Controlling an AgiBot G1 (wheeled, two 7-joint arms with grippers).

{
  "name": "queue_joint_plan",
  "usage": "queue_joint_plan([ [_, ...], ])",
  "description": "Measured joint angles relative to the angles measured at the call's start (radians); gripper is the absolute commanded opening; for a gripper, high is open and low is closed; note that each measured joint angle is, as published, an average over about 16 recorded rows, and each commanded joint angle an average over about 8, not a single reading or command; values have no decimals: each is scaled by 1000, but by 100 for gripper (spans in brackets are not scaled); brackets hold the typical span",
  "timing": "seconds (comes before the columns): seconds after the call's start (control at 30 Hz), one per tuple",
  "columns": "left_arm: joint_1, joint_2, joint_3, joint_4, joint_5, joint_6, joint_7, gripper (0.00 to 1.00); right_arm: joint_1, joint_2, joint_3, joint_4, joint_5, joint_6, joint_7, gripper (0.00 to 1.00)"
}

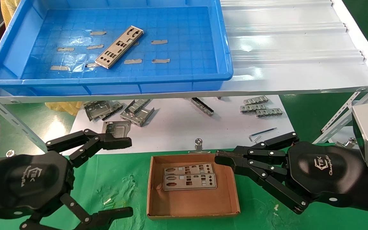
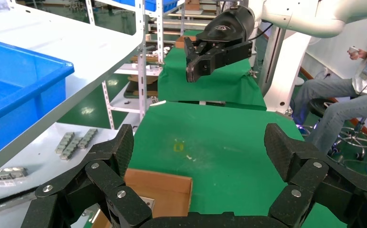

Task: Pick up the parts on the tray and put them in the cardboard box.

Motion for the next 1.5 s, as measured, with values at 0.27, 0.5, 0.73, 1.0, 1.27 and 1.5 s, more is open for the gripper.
queue_joint_plan([
  [0.27,-145,62,26,78,96,-63,-3,100,0,0,0,0,0,0,0,0],
  [0.5,-356,176,76,256,243,-145,27,100,0,0,0,0,0,0,0,0],
  [0.73,-549,303,127,510,369,-208,90,100,0,0,0,0,0,0,0,0],
  [1.0,-700,414,161,792,443,-246,152,100,0,0,0,0,0,0,0,0],
  [1.27,-764,455,171,925,462,-250,178,100,0,0,0,0,0,0,0,0],
  [1.5,-769,458,173,936,466,-254,178,100,0,0,0,0,0,0,0,0],
])
